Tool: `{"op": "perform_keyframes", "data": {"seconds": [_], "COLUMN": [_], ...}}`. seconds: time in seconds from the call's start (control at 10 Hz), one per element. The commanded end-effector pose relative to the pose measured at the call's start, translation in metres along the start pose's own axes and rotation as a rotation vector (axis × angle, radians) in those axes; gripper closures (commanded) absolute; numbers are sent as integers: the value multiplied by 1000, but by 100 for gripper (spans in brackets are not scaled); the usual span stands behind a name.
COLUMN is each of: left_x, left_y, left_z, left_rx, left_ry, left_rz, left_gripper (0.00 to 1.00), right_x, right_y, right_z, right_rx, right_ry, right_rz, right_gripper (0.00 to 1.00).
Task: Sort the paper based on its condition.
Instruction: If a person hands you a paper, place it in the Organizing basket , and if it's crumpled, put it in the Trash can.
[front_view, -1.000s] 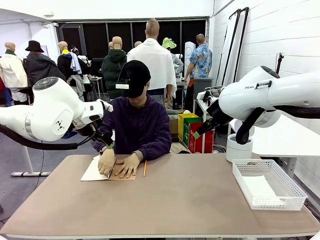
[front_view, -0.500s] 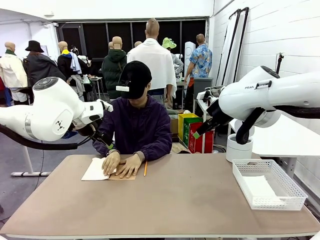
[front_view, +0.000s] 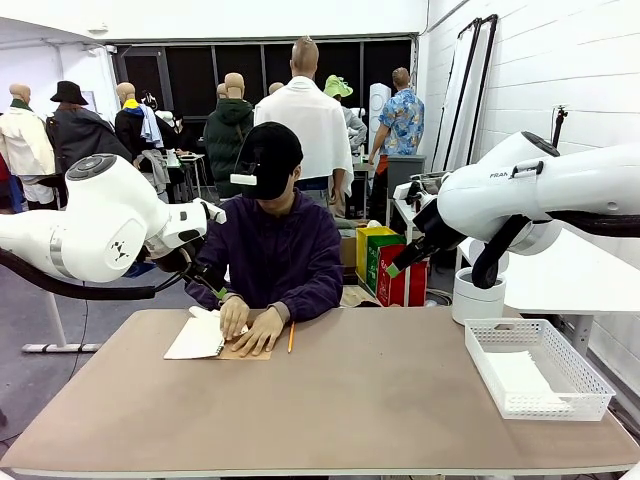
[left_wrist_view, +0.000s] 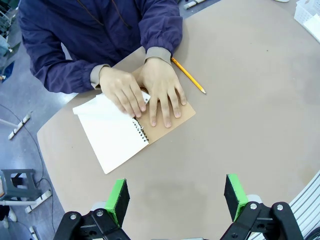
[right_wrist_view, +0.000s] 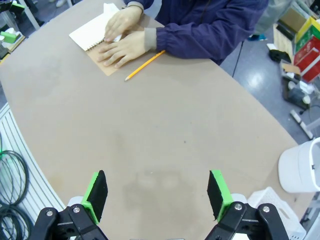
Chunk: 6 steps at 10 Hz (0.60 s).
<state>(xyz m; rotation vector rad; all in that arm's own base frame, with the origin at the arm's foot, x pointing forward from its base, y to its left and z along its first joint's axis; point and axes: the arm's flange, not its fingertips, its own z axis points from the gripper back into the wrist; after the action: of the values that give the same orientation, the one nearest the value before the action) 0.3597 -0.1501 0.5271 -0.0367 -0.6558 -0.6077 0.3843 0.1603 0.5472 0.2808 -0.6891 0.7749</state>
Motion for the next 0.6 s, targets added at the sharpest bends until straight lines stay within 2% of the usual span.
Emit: {"op": "perform_keyframes", "data": {"seconds": [0.0, 0.5], "left_x": [0, 0], "left_y": [1, 1], "left_z": [0, 0], "left_rx": [-6, -6], "left_ry": [4, 4], "left_rz": [5, 5], "left_gripper": [0, 0], "right_x": [0, 0], "right_y": [0, 0], "right_z": [0, 0], "right_rx": [-1, -1], "right_ry": [1, 1], "right_rz": [-10, -10], "right_gripper": [0, 0]}}
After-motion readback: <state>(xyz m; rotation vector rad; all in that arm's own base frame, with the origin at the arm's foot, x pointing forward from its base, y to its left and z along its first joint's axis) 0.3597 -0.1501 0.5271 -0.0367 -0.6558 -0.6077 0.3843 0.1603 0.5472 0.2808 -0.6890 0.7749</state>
